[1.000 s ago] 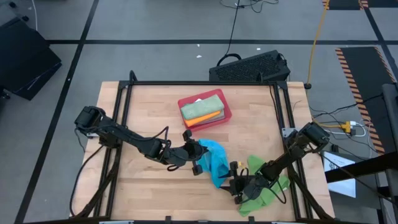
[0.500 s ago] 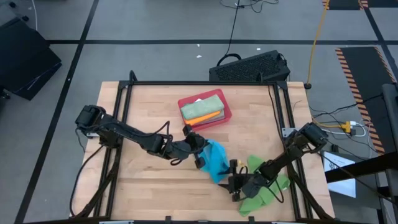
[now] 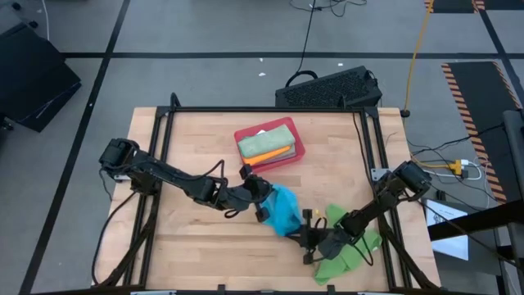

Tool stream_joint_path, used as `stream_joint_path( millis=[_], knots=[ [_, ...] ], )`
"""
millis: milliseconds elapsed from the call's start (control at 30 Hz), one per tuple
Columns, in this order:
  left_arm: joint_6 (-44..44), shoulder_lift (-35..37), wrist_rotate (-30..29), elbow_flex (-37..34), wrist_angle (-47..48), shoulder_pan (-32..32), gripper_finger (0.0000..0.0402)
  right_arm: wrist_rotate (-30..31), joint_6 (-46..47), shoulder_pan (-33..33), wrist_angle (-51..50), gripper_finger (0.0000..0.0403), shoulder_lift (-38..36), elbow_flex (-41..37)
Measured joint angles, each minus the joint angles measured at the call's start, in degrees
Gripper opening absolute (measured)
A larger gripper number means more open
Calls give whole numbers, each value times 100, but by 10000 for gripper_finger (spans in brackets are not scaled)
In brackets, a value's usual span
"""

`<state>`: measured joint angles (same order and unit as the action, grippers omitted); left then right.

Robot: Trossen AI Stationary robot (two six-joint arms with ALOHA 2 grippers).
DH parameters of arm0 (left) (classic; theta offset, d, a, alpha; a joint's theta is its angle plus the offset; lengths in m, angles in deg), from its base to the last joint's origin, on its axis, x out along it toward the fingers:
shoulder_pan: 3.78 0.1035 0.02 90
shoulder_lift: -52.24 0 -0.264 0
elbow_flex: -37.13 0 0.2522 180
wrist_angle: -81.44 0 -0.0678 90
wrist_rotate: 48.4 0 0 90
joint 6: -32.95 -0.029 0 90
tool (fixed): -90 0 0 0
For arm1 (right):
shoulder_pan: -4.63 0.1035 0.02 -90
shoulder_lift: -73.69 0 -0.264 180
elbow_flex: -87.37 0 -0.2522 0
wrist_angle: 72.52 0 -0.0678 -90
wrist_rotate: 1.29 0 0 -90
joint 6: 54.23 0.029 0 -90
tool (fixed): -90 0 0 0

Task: Fold microfiber towels
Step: Fold the blue microfiber cloth

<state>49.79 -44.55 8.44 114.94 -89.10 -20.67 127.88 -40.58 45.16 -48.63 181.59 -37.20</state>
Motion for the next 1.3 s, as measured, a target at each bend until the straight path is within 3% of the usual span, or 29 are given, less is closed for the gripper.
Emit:
stream_joint_path(
  millis=[133,400,500,633,800,867,967,1200,1300],
  knots=[
    [23,0,15,0,35,0,12,2,-334,61,415,53,0,0],
    [21,0,17,0,35,-8,5,-26,-485,4,394,187,48,13],
    [26,0,20,0,33,-7,10,-28,-780,3,671,213,228,15],
    [41,0,24,0,33,-7,12,228,-996,-2,1116,201,567,15],
    [44,0,130,0,62,-7,6,735,-1148,-13,1189,134,636,17],
    [61,0,142,0,106,-7,11,613,-1237,-38,1221,103,636,17],
    [89,0,143,0,134,-4,10,-105,-1312,-107,1268,72,636,48],
    [123,0,142,0,121,-2,13,-180,-1274,-230,1184,90,636,195],
    [135,0,168,0,124,-6,11,-178,-1269,-301,1101,79,636,199]
  ],
)
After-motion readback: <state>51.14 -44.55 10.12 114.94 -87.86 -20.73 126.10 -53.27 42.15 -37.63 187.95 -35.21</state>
